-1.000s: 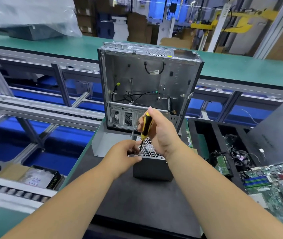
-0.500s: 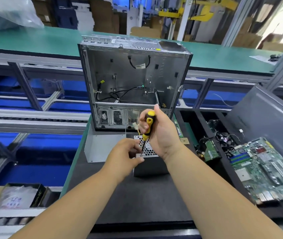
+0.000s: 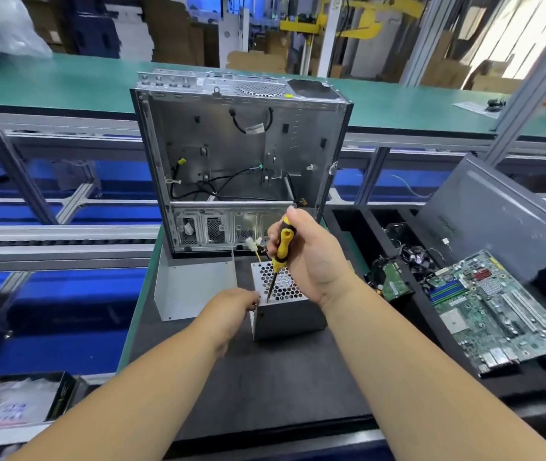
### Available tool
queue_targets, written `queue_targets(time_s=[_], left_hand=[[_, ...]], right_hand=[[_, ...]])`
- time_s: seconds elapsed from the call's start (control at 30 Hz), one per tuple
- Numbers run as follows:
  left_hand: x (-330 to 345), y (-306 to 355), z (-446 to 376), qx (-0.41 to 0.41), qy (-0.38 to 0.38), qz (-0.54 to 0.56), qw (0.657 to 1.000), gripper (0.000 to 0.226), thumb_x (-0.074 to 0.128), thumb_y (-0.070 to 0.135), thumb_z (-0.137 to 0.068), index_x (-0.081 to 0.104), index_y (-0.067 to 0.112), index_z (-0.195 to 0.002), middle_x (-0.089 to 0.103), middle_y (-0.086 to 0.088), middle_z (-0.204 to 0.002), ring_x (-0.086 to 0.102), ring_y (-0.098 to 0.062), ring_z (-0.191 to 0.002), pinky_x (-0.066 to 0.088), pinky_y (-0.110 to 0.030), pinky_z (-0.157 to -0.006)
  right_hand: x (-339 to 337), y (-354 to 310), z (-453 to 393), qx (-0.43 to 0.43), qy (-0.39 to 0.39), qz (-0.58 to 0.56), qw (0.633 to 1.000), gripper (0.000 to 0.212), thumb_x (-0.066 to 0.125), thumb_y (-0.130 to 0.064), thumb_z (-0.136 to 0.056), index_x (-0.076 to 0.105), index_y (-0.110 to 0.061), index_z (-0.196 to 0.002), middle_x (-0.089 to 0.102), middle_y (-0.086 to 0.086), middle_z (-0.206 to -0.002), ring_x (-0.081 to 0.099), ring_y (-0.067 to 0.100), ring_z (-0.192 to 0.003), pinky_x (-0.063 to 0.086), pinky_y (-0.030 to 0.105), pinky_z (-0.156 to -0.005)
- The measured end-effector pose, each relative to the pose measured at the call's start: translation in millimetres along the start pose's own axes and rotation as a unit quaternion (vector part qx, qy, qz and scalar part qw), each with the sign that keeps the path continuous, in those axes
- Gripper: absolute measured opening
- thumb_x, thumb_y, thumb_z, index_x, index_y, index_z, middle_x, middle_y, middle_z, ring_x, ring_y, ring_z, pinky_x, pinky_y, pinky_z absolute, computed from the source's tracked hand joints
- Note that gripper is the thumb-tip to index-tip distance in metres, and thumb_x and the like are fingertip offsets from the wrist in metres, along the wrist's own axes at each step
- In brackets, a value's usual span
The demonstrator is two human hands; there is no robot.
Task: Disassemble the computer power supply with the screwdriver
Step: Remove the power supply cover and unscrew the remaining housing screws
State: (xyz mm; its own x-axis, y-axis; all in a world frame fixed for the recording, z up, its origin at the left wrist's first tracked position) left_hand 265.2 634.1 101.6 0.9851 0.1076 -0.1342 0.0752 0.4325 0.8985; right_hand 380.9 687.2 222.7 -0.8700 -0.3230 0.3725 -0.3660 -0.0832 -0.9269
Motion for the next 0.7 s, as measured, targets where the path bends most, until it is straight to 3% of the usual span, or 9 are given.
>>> queue_targets(time_s=[0.23,0.3,0.4,0.5,0.57,0.7], left_hand=[[0,-4,-8,-0.011,0.018,0.026,0.999,0.018,0.071,0.024,-0.089,0.066,0.015,-0.075,0.063,0.004,-0.077,0.051,-0.010,-0.078,0.035,-0.028,-0.075],[-1,-4,-8,-0.013,0.022,0.026,0.999,0.018,0.072,0.026,-0.089,0.066,0.013,-0.077,0.065,0.002,-0.084,0.054,-0.015,-0.089,0.034,-0.030,-0.084],[-1,-2,-7,-0.028,0.028,0.007,0.999,0.018,0.071,0.029,-0.090,0.067,0.012,-0.087,0.066,-0.004,-0.098,0.053,-0.024,-0.103,0.036,-0.032,-0.086],[-1,1,-8,-0.042,0.027,-0.034,0.998,0.034,0.067,0.034,-0.093,0.066,0.007,-0.112,0.062,-0.015,-0.124,0.054,-0.035,-0.120,0.037,-0.033,-0.084],[-2,1,-9,-0.051,0.021,-0.059,0.997,0.044,0.064,0.038,-0.094,0.062,0.006,-0.124,0.060,-0.017,-0.131,0.051,-0.037,-0.125,0.040,-0.035,-0.082],[0,2,-8,-0.052,0.019,-0.061,0.997,0.042,0.063,0.034,-0.095,0.061,0.005,-0.126,0.055,-0.018,-0.137,0.047,-0.037,-0.131,0.042,-0.045,-0.103]], right_hand=[[-6,-3,4,0.006,0.004,0.002,1.000,0.025,0.049,-0.030,-0.100,0.052,-0.012,-0.083,0.057,0.003,-0.072,0.054,0.019,-0.066,0.051,0.031,-0.071],[-9,-4,5,0.009,0.016,-0.011,1.000,0.028,0.045,-0.028,-0.104,0.054,-0.009,-0.085,0.057,0.004,-0.072,0.056,0.019,-0.067,0.053,0.029,-0.069],[-5,-3,5,0.013,0.015,-0.031,0.999,0.036,0.037,-0.029,-0.107,0.054,-0.009,-0.083,0.052,0.005,-0.068,0.047,0.018,-0.064,0.046,0.028,-0.067],[2,-2,5,0.012,0.004,-0.035,0.999,0.041,0.032,-0.034,-0.108,0.051,-0.012,-0.079,0.046,0.002,-0.063,0.039,0.016,-0.058,0.036,0.027,-0.061],[7,-1,4,0.011,-0.010,-0.028,1.000,0.038,0.038,-0.039,-0.104,0.051,-0.014,-0.079,0.044,0.001,-0.063,0.038,0.014,-0.058,0.035,0.025,-0.059],[11,2,5,0.012,-0.028,0.019,0.999,0.024,0.048,-0.040,-0.090,0.045,-0.017,-0.083,0.049,-0.001,-0.067,0.041,0.015,-0.061,0.036,0.028,-0.064]])
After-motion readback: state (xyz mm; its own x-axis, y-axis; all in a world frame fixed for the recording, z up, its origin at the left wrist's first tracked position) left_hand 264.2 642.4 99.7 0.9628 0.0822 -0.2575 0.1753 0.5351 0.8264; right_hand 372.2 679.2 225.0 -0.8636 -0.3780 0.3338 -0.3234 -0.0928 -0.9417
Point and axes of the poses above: each hand's wrist, its own z-axis away from the middle knuckle, its own x-axis out of the palm, y = z × x, the point moved 9 cm from there along -z, towards the middle knuckle
